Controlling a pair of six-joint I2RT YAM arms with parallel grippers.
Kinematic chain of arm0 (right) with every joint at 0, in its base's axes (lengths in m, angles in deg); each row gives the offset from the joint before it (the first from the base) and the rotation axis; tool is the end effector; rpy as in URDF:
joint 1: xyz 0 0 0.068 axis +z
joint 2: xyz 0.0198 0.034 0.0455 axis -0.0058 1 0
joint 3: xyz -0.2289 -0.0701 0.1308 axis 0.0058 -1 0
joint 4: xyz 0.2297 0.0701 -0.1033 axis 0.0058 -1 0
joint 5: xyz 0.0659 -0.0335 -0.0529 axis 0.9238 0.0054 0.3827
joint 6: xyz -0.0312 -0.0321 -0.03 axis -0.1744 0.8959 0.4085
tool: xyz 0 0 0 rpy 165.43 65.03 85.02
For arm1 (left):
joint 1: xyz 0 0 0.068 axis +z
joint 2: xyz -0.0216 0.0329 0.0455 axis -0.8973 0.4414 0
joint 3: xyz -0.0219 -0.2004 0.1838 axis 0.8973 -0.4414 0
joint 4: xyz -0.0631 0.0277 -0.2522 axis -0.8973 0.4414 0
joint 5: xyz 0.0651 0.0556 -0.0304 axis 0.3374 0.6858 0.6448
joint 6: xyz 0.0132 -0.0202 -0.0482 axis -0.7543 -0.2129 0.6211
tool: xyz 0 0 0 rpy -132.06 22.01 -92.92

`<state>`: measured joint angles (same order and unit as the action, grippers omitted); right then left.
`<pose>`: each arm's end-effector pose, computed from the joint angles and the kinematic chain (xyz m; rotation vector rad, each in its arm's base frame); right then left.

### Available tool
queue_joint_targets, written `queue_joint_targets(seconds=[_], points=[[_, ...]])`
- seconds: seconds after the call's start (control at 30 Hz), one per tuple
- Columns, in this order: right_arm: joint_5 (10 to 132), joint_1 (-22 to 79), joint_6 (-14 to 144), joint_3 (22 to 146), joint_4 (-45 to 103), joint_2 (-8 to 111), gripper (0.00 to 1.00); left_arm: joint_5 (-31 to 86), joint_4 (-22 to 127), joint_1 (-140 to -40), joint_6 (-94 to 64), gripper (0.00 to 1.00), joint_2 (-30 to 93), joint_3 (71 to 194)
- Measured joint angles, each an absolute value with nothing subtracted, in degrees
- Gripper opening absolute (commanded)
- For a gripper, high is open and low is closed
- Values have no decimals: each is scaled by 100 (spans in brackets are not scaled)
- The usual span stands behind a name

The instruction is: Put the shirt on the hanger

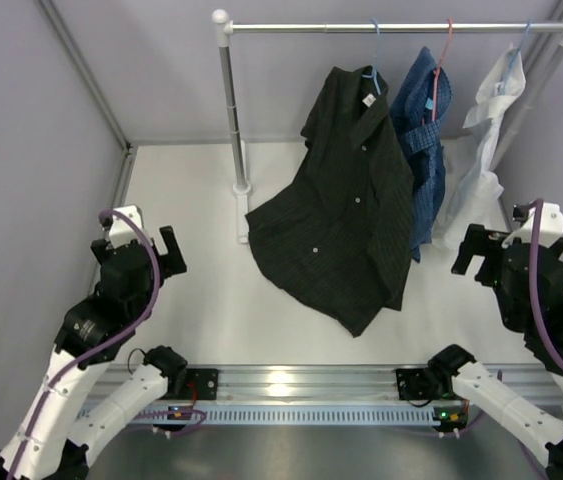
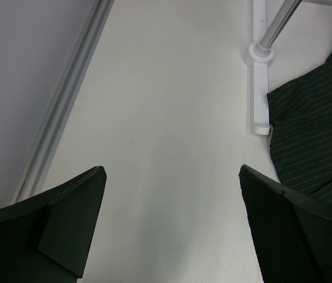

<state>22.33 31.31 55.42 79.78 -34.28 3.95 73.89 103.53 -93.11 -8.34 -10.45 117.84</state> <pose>0.0526 0.0047 0.4135 0.1903 1.8992 -0.1677 0.0914 -0.0260 0.3706 -0.2333 1.8975 0.1111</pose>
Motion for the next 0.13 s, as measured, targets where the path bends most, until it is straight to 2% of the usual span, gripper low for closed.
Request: queue_joint_targets(seconds=[0.13], points=[[2248, 3131, 5583, 7864, -3300, 395, 100, 7352, 10344, -9311, -862, 98, -1043, 11738]])
